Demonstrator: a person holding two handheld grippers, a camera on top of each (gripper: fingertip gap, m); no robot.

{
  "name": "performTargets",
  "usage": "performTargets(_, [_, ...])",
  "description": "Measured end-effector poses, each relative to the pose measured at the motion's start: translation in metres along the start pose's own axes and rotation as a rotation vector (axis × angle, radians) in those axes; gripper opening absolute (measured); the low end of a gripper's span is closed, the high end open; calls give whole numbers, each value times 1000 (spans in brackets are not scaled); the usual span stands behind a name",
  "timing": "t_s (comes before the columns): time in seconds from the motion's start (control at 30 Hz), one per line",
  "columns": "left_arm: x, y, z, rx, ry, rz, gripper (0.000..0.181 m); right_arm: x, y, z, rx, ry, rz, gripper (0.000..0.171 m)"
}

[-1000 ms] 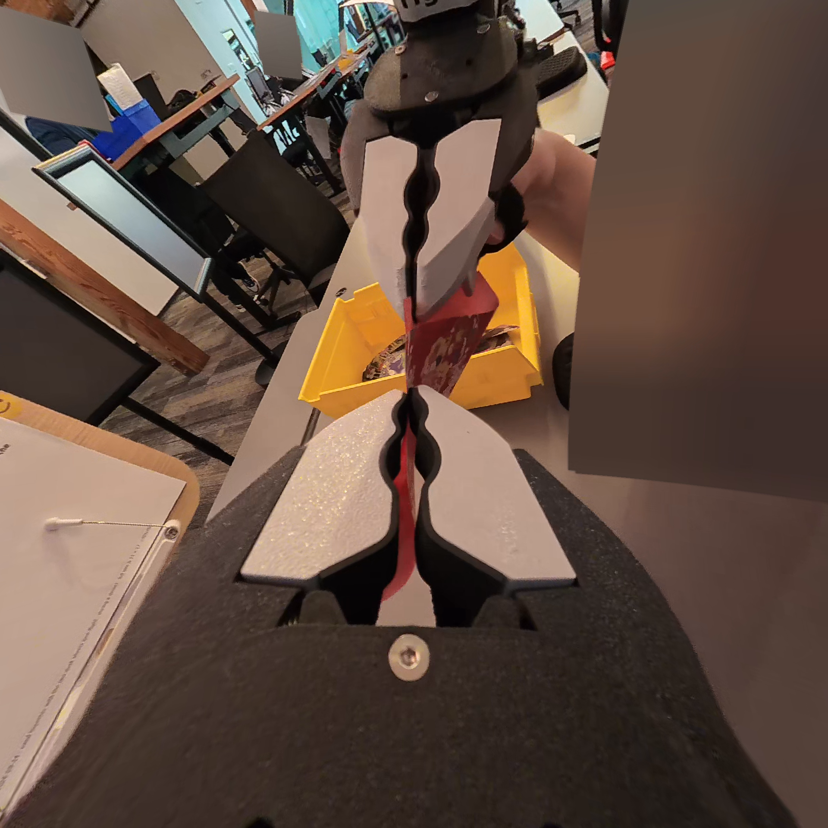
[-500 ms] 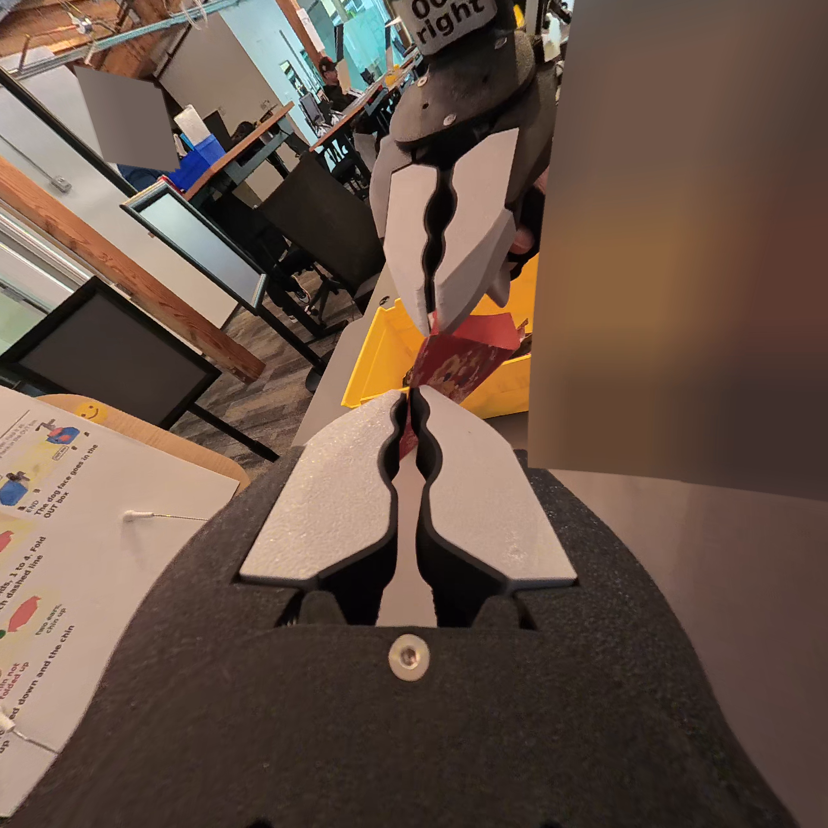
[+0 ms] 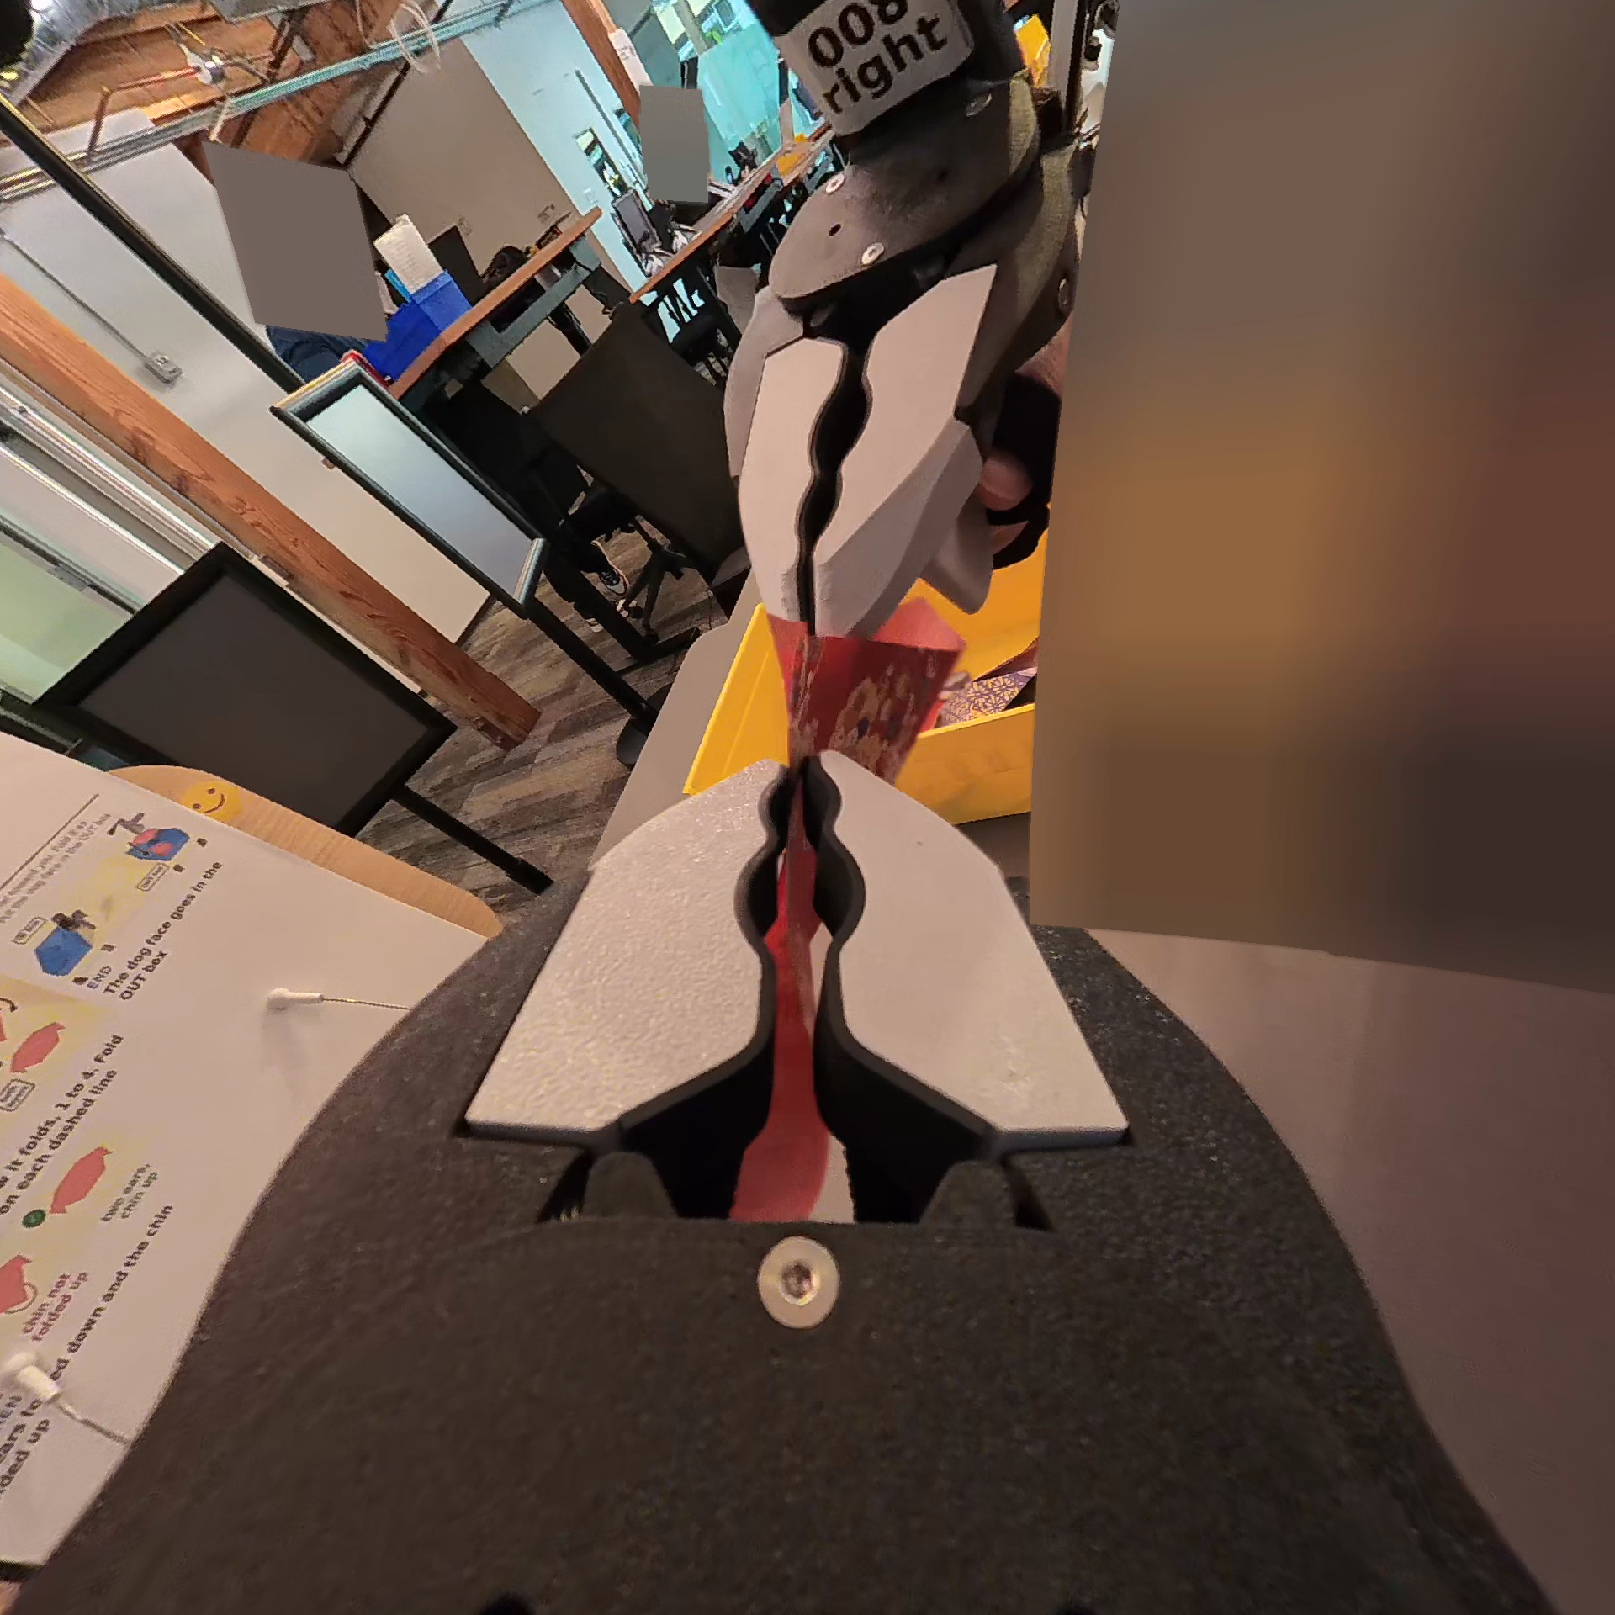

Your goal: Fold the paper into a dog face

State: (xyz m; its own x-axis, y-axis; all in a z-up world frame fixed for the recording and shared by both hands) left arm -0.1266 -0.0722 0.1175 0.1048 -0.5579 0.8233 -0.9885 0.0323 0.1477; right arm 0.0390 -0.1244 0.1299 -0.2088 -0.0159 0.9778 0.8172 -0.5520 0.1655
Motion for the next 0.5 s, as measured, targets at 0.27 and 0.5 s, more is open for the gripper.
performTargets(0.27, [0,-2,0,14,-7,-8,0,1,-6,-3,-11,24,-1,1])
performTargets(0.5, [1,0,-2,16,21,22,0,1,-6,-3,18,5,30,1])
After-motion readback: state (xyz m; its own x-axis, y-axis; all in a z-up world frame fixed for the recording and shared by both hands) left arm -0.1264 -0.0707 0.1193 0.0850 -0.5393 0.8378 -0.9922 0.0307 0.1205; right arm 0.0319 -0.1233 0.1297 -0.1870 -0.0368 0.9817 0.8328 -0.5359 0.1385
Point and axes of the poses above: each gripper's, where its closed fingertips meet, y back along the fingers, x out of its top, z = x × y across the jaws, the point moved 9 cm from there along y, back along the fingers, and after that the axes turned 4 degrees about z, right-handed, at the moved point
